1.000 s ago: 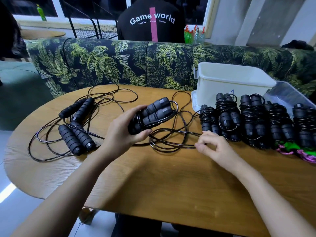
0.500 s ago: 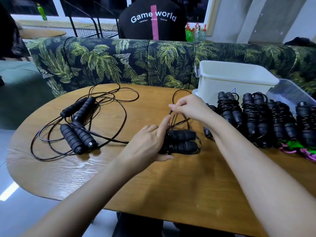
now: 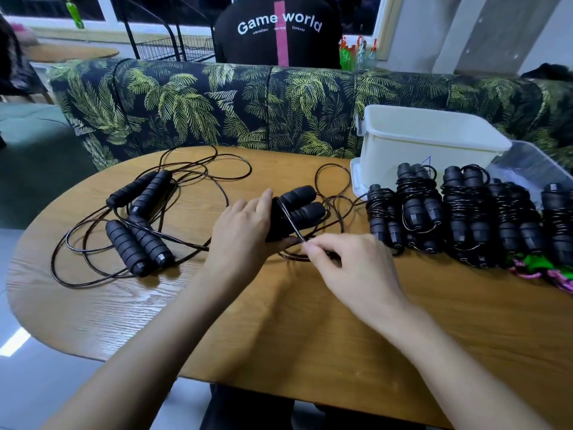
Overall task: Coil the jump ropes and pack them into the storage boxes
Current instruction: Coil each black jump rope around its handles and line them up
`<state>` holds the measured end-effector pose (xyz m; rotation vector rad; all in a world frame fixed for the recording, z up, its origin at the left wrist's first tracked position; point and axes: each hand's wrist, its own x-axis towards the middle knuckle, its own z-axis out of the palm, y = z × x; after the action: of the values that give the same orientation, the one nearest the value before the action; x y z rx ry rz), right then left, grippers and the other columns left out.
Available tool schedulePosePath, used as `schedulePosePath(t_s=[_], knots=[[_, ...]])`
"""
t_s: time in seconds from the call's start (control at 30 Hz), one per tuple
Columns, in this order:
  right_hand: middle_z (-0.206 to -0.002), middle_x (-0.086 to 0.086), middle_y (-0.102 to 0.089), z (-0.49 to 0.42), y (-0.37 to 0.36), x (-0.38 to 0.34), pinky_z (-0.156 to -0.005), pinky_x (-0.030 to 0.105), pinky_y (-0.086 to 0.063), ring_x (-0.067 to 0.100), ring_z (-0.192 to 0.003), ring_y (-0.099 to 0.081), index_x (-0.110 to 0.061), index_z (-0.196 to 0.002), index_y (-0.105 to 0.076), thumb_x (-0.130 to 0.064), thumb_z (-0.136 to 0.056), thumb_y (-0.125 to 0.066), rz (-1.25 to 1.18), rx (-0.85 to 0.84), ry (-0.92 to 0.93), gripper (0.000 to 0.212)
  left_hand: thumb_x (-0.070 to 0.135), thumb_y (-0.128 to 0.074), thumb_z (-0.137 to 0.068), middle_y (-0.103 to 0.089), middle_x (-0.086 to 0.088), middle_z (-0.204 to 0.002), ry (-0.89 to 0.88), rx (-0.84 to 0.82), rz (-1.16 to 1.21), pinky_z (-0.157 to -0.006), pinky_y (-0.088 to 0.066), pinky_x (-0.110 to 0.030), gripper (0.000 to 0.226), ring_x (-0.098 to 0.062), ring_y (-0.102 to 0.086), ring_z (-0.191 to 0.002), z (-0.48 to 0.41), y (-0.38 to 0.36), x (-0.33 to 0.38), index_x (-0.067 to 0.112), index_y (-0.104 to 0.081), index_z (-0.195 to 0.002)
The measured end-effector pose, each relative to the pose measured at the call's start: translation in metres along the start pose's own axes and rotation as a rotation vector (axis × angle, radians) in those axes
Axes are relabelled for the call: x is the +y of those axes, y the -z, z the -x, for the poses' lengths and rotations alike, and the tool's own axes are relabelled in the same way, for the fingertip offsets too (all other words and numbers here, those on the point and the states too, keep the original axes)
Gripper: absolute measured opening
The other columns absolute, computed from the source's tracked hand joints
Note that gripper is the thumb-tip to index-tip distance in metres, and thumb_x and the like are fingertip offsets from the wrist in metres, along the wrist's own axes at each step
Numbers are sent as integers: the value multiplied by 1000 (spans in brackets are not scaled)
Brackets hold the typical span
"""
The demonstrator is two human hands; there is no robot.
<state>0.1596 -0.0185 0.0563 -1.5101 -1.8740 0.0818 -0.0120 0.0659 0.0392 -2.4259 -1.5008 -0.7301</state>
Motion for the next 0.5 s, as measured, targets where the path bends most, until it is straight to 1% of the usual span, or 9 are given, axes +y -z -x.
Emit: schedulePosePath(t_s=[0.07,0.13,0.2,0.23,0.27,0.33,0.4,0.43,0.5], knots=[[-74,-12,-72,9,-3,4,-58,32,-52,11,-67,-65,-25,-86,-77,-38,-93,-53,4,41,55,28,62,-61,-67,-70,-18,-98,28,-11,31,-68,-49,-41,91,-39,-62,-82,0,3,3,-2,-55,-131],[-77,-14,-72,16,-4,9,-61,33,-55,8,-70,-65,-23,-89,-78,-33,-94,-53,17,59,102,27,60,-70,-70,-68,-16,-111,84,-40,89,-78,-46,-41,92,-38,-60,-96,-2,4,5,4,-48,-140],[-78,-14,-71,22,-6,13,-63,31,-56,4,-71,-64,-21,-93,-78,-31,-95,-50,64,71,149,30,59,-73,-69,-64,-14,-123,157,-53,213,-87,-44,-40,97,-35,-57,-109,-3,4,3,9,-42,-146],[-77,-15,-70,24,-7,15,-62,29,-55,3,-70,-63,-20,-94,-78,-31,-95,-49,90,78,171,31,64,-70,-66,-63,-13,-125,191,-59,296,-90,-46,-40,101,-33,-57,-113,-3,4,1,10,-42,-147],[-76,-14,-70,26,-9,17,-62,27,-55,2,-70,-63,-20,-95,-78,-30,-95,-48,109,83,186,32,70,-65,-60,-63,-12,-126,213,-60,375,-91,-47,-41,107,-32,-57,-115,-3,6,0,11,-43,-146],[-76,-13,-69,29,-11,22,-62,21,-52,3,-69,-63,-18,-95,-77,-29,-95,-47,128,99,194,32,79,-59,-51,-65,-11,-122,220,-48,475,-91,-49,-42,115,-29,-60,-113,-3,8,-1,10,-48,-143],[-76,-12,-69,29,-14,27,-61,17,-47,4,-69,-63,-17,-96,-77,-29,-95,-47,140,121,192,32,86,-60,-54,-68,-5,-116,218,-44,557,-90,-52,-43,110,-23,-63,-107,-1,7,-1,13,-54,-136],[-76,-10,-70,29,-17,28,-60,18,-47,5,-69,-64,-16,-97,-77,-28,-95,-46,151,125,197,33,86,-62,-55,-69,-1,-113,218,-46,616,-89,-53,-43,105,-18,-64,-104,1,7,0,15,-57,-132],[-77,-7,-71,27,-28,29,-59,23,-54,9,-69,-67,-14,-95,-77,-26,-95,-46,183,121,224,33,88,-63,-52,-70,6,-109,232,-46,726,-90,-54,-42,102,-11,-66,-103,3,4,2,19,-59,-127]])
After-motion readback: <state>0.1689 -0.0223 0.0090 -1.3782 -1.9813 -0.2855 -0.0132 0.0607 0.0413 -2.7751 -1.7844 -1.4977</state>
